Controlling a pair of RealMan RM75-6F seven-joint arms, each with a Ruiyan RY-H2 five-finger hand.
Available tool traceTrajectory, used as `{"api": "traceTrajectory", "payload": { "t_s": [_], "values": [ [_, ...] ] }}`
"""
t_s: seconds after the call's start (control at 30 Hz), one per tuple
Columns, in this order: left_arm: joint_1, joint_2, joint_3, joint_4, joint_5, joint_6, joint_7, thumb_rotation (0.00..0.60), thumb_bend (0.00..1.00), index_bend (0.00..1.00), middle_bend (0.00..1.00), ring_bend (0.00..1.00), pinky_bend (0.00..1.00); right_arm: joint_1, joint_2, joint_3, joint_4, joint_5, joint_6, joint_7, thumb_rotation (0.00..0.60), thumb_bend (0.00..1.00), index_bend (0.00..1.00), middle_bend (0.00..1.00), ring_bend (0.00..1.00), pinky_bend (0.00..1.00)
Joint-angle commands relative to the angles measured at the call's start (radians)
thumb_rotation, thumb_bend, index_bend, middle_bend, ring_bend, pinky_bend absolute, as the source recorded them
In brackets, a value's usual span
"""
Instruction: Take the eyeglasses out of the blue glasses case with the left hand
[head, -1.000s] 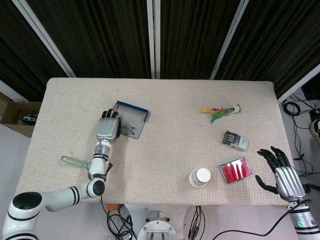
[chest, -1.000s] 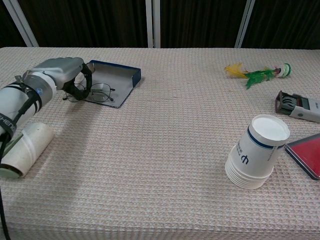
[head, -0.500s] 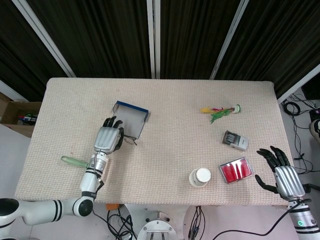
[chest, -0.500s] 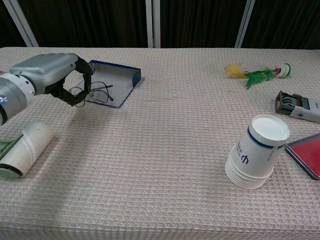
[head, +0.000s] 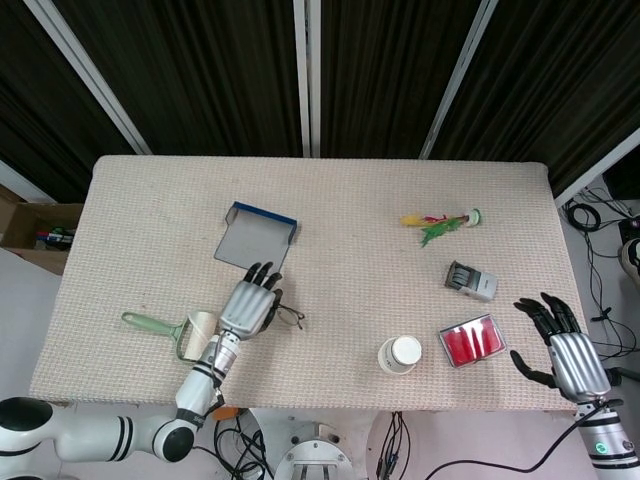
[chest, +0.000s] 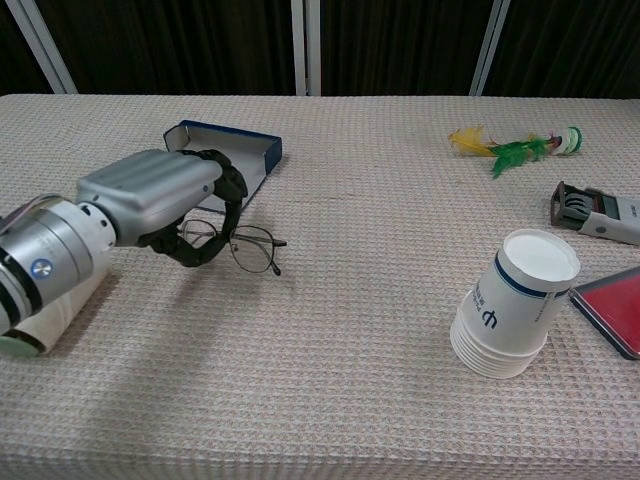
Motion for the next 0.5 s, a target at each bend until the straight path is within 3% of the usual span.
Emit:
{"api": "traceTrajectory", "payload": {
  "t_s": [0.03, 0.2, 0.33, 0.5],
  "values": [
    [-0.015, -0.022, -0.008, 0.007, -0.007, -0.02, 0.015, 0.6, 0.47, 0.4, 0.16, 0.05, 0.11, -0.002, 0.0, -0.001, 0.003, 0.001, 0.001, 0.002, 0.6, 0.24, 0.19, 0.18, 0.0, 0.08],
    [-0.011, -0.019, -0.023, -0.013, 0.005, -0.007, -0.003, 0.6, 0.33, 0.23, 0.14, 0.05, 0.11, -0.002, 0.001, -0.001, 0.005, -0.001, 0.002, 0.006, 0.6, 0.24, 0.19, 0.18, 0.0, 0.08],
    [0.014, 0.037, -0.033, -0.062, 0.031, 0.039, -0.028, 0.6, 0.33, 0.2, 0.14, 0.05, 0.11, 0.0, 0.003, 0.001, 0.006, -0.002, 0.003, 0.01, 0.6, 0.24, 0.19, 0.18, 0.0, 0.08],
    [0.079, 0.174, -0.06, -0.103, 0.076, 0.138, -0.101, 0.6, 0.32, 0.21, 0.14, 0.05, 0.11, 0.003, 0.012, 0.003, 0.006, -0.003, 0.002, 0.015, 0.6, 0.24, 0.19, 0.18, 0.0, 0.08]
  ]
}}
